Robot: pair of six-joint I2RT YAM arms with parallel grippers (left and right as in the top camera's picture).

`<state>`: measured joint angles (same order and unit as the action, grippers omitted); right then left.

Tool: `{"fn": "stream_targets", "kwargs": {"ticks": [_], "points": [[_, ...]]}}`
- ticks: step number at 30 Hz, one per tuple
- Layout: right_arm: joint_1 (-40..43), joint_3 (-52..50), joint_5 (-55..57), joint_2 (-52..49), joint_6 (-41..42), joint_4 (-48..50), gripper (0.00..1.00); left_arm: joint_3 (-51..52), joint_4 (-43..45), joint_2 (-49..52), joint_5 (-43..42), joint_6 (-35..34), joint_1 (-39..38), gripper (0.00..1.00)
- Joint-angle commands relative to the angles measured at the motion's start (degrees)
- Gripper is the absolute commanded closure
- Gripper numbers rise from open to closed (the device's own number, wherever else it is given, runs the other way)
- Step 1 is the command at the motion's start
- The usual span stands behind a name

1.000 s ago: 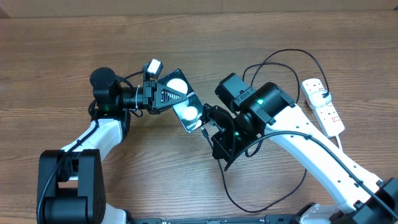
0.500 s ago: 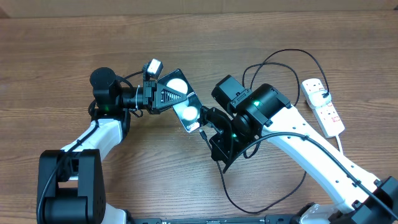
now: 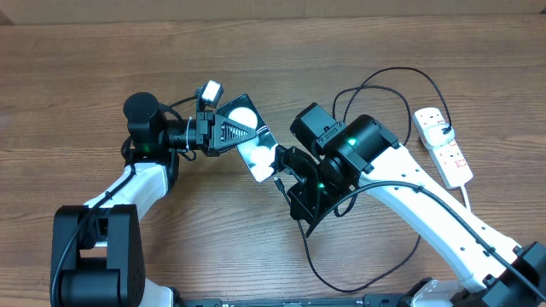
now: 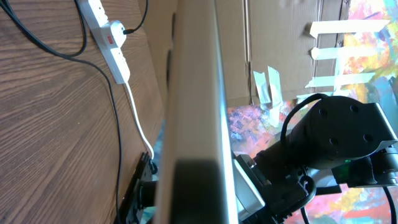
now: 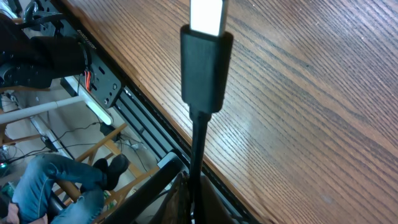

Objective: Plug charger to phone and switch on socket

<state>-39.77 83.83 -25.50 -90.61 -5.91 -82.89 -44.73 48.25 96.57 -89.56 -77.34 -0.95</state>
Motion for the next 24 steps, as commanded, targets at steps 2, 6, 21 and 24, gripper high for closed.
{"fn": "stream_targets", "kwargs": {"ticks": [2, 6, 21, 24], "points": [[-0.2, -0.3, 0.0, 0.0, 0.3, 0.6, 0.96, -1.6, 0.4, 0.2, -1.1, 2.6, -0.2, 0.96], [-0.2, -0.3, 0.0, 0.0, 0.3, 1.5, 0.96, -1.6, 0.4, 0.2, -1.1, 2.6, -0.2, 0.96], [-0.2, -0.3, 0.0, 0.0, 0.6, 1.2, 0.96, -1.6, 0.4, 0.2, -1.1, 2.6, -0.2, 0.96], [-0.2, -0.3, 0.3, 0.0, 0.6, 0.7, 0.96, -1.6, 0.4, 0.2, -1.1, 2.6, -0.2, 0.96]]}}
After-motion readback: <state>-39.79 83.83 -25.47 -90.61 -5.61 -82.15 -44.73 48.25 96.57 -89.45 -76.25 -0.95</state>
